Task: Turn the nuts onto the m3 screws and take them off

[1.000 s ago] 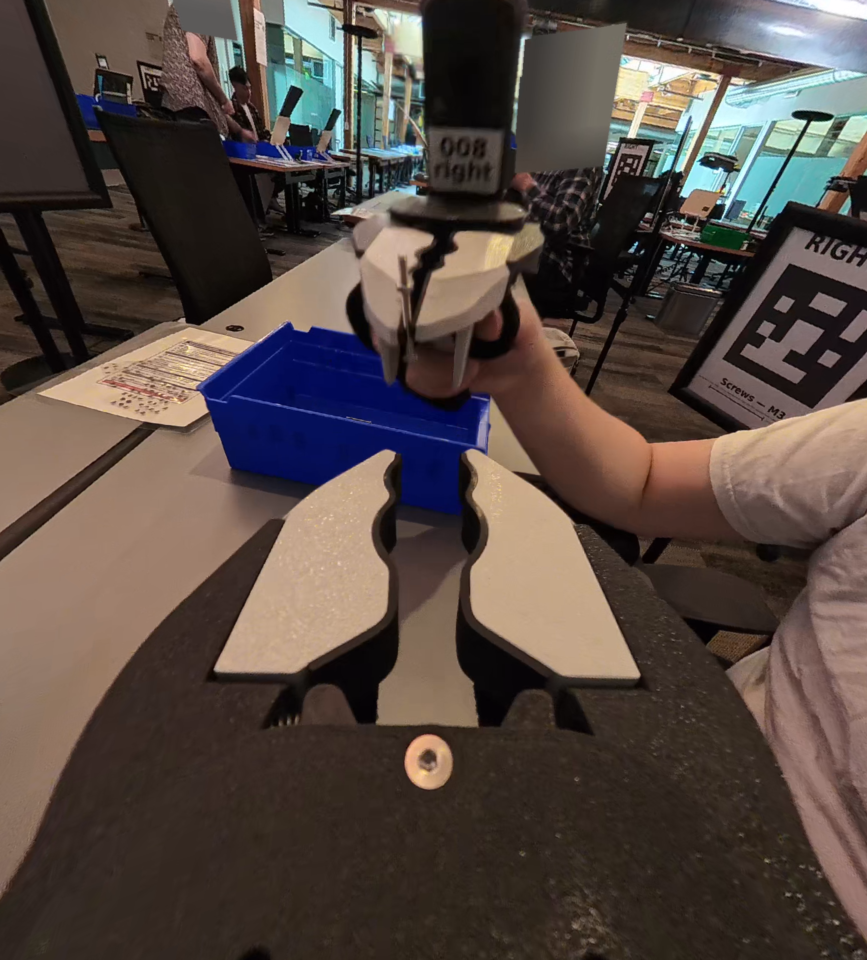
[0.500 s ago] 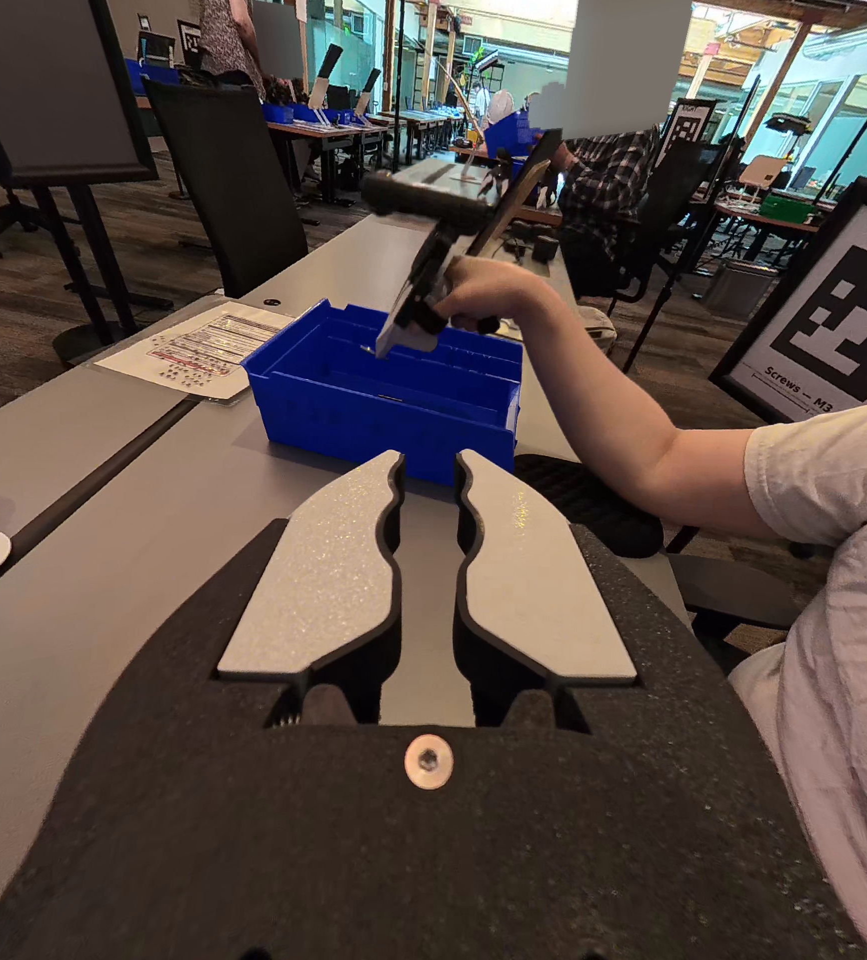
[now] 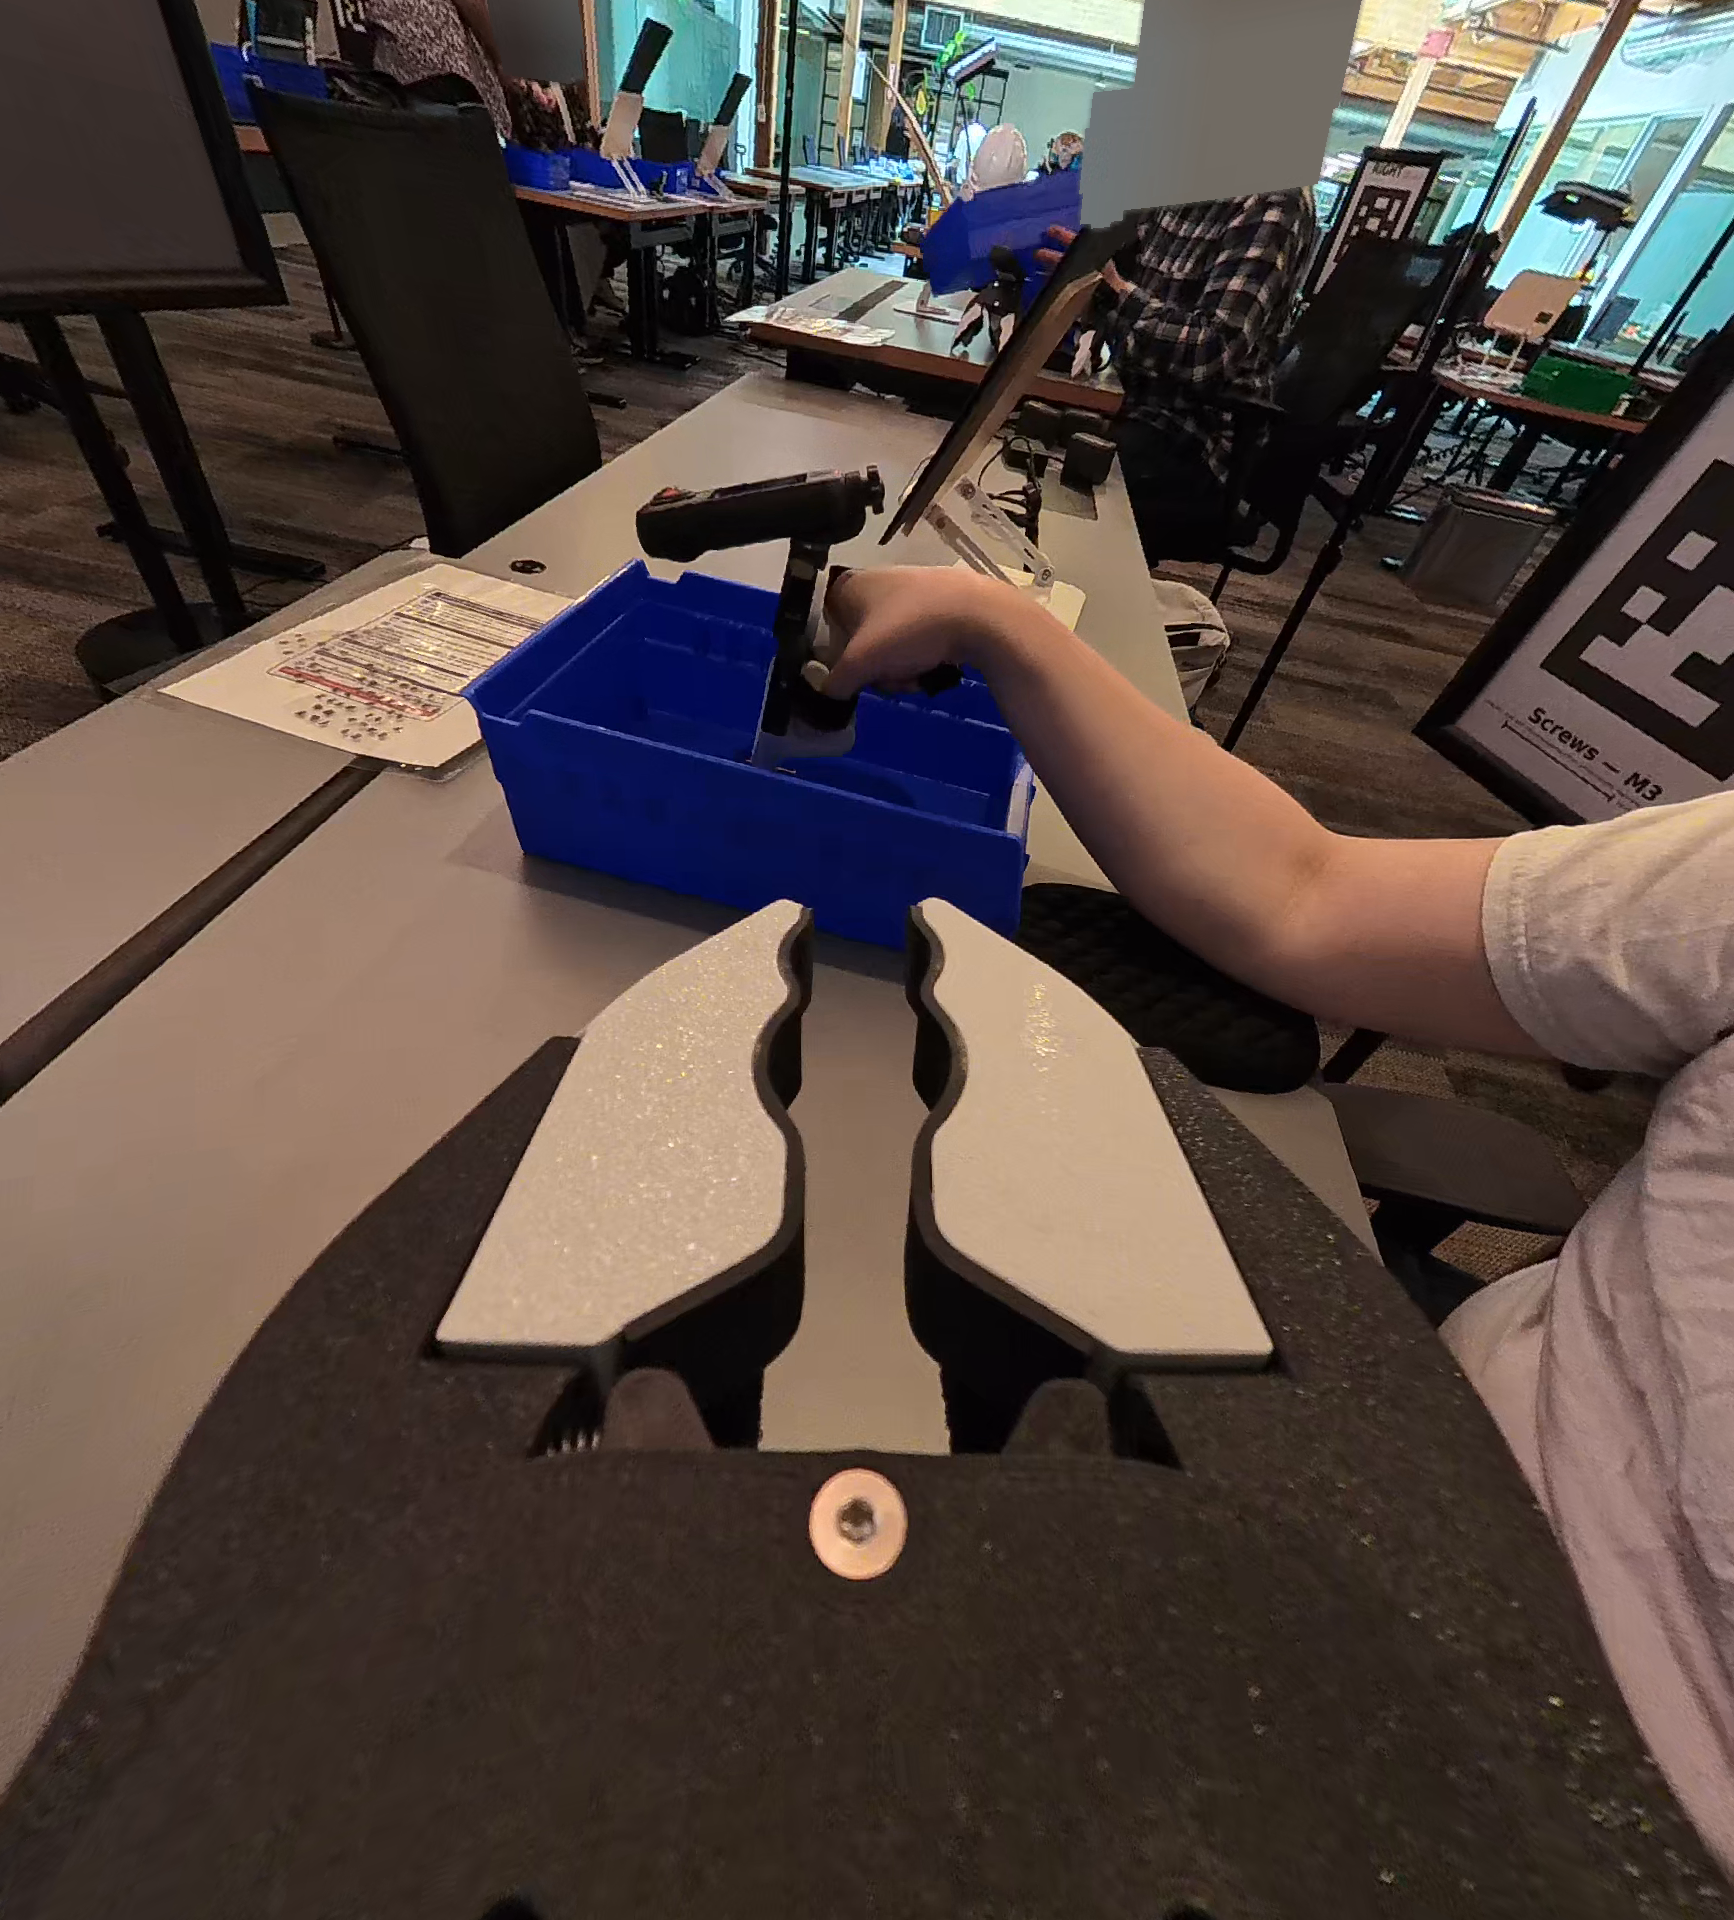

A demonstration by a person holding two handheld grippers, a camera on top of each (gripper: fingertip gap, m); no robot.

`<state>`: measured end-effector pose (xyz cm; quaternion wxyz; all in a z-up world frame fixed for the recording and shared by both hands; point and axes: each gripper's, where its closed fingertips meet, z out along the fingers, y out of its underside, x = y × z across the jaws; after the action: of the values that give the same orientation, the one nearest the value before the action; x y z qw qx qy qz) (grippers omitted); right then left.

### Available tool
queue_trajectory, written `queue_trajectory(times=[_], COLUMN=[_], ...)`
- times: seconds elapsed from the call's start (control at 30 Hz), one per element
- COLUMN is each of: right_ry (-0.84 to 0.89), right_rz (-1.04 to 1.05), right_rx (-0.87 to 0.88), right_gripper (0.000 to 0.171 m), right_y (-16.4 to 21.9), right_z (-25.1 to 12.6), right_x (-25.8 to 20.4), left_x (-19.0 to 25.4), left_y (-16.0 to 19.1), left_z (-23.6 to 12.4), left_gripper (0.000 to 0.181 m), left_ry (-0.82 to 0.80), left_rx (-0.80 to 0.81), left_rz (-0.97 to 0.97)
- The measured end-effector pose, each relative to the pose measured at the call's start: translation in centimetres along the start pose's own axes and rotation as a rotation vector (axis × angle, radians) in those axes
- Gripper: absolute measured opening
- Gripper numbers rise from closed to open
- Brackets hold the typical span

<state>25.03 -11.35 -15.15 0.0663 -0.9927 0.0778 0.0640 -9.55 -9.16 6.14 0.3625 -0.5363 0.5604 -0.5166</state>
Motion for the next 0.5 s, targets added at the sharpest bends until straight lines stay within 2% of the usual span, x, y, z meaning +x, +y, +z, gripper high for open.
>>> queue_trajectory(times=[0.3,0.33,0.43,0.5], right_ry=[0.016,0.029,0.057,0.058], right_rz=[0.010,0.002,-0.008,-0.022], right_rx=[0.004,0.000,0.004,0.081], right_gripper=[0.003,0.005,0.028,0.029], right_y=[-0.2,-0.1,0.0,-0.8], right_z=[0.5,0.5,-0.1,-1.9], right_x=[0.7,0.9,1.2,0.7], left_x=[-0.3,-0.3,-0.3,-0.3], left_y=[-0.1,-0.1,-0.3,-0.8], left_z=[-0.2,-0.2,-0.4,-0.9], left_gripper=[0.016,0.016,0.017,0.017], left_ry=[-0.006,-0.006,-0.010,-0.017], left_rx=[0.007,0.007,0.012,0.024], left_rz=[-0.010,-0.010,-0.009,-0.003])
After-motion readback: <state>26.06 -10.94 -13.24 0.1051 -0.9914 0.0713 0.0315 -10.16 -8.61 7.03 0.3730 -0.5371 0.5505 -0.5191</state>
